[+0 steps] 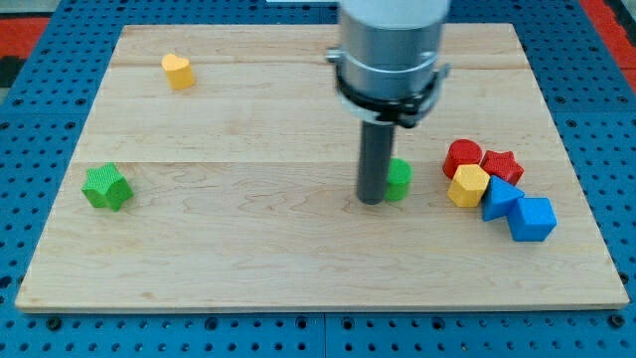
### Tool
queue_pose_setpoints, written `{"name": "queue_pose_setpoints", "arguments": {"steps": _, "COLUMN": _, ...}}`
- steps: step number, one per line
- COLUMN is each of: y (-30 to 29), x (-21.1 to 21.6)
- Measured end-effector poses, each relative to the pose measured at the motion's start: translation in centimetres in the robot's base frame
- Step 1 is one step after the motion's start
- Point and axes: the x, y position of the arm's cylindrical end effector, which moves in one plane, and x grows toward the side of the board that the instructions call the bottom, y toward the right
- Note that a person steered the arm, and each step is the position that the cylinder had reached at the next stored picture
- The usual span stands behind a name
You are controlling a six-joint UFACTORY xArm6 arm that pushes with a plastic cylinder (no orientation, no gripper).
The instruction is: Move the green circle closer to the yellow hexagon
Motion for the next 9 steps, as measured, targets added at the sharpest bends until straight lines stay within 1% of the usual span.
{"name": "queue_pose_setpoints", "arguments": {"steps": 1, "y": -0.6, "x": -1.8}}
{"name": "queue_pose_setpoints", "arguments": {"steps": 2, "y": -0.8, "x": -5.6}}
{"name": "queue_pose_setpoints", "arguments": {"steps": 3, "y": 1.6, "x": -5.2}}
{"name": "queue_pose_setpoints", "arguments": {"steps": 4, "y": 1.9, "x": -1.9}}
{"name": "queue_pose_setpoints", "arguments": {"steps": 5, "y": 2.9, "x": -0.8}}
{"name": "queue_pose_setpoints", "arguments": {"steps": 6, "y": 2.1, "x": -0.2}}
{"name": "queue_pose_setpoints", "arguments": {"steps": 7, "y": -0.5, "x": 0.1}}
{"name": "queue_pose_setpoints", "arguments": {"steps": 8, "y": 1.9, "x": 3.6}}
{"name": "queue_pose_setpoints", "arguments": {"steps": 9, "y": 5.1, "x": 5.1}}
